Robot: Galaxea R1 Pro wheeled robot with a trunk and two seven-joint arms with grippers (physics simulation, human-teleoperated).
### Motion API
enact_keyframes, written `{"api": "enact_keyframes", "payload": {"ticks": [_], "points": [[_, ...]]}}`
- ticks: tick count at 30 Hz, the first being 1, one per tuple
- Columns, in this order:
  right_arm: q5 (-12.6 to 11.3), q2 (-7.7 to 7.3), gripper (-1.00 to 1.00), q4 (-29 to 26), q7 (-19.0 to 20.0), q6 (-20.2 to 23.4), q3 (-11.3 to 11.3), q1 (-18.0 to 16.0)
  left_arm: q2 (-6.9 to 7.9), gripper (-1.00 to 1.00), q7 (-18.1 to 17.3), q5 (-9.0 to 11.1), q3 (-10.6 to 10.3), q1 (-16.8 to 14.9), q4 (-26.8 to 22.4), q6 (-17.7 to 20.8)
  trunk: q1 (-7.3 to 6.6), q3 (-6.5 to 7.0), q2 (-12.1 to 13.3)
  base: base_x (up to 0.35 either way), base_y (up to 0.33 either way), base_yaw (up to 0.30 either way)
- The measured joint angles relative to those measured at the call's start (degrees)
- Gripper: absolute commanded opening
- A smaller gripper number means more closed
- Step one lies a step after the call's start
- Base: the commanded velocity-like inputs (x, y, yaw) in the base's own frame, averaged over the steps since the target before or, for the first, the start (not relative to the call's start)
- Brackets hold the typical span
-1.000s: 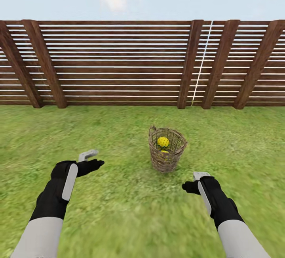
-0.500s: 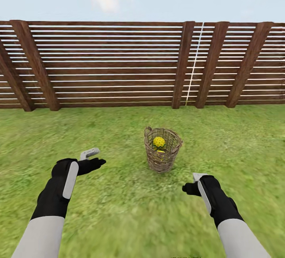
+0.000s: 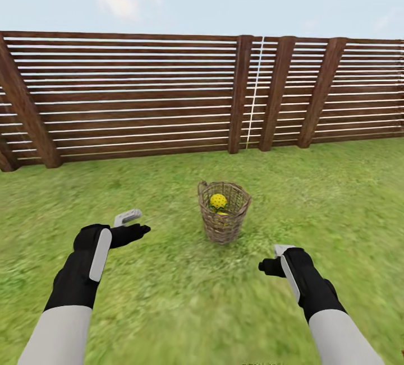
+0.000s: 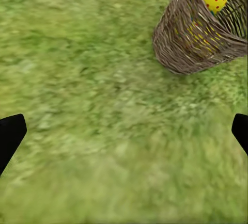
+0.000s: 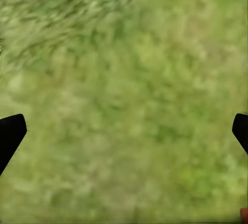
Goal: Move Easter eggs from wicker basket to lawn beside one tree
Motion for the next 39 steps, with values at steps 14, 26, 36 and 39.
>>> {"api": "enact_keyframes", "payload": {"ticks": [14, 26, 36, 39], "points": [[-0.1, 0.0, 1.0, -0.1, 0.1, 0.0, -0.1, 0.0, 0.03, 1.0, 0.0, 0.0, -0.2, 0.0, 0.1, 0.1, -0.02, 0.72, 0.0, 0.113, 0.271, -0.254], [0.0, 0.0, 1.0, -0.1, 0.1, -0.1, -0.1, 0.0, 0.09, 1.0, 0.0, -0.1, -0.3, 0.0, 1.8, 0.1, -0.03, 1.34, 0.0, 0.259, 0.181, -0.255], [0.0, 0.0, 1.0, -0.1, 0.1, -0.1, -0.1, 0.0, 0.12, 1.0, 0.0, -0.1, -0.3, 0.0, 2.2, 0.1, -0.03, 1.85, 0.0, 0.273, 0.223, -0.255], [0.0, -0.01, 1.0, -0.1, 0.1, -0.1, -0.1, 0.0, 0.12, 1.0, 0.0, -0.1, -0.3, 0.0, 2.3, 0.1, -0.03, 2.01, 0.0, 0.265, 0.236, -0.254]]}}
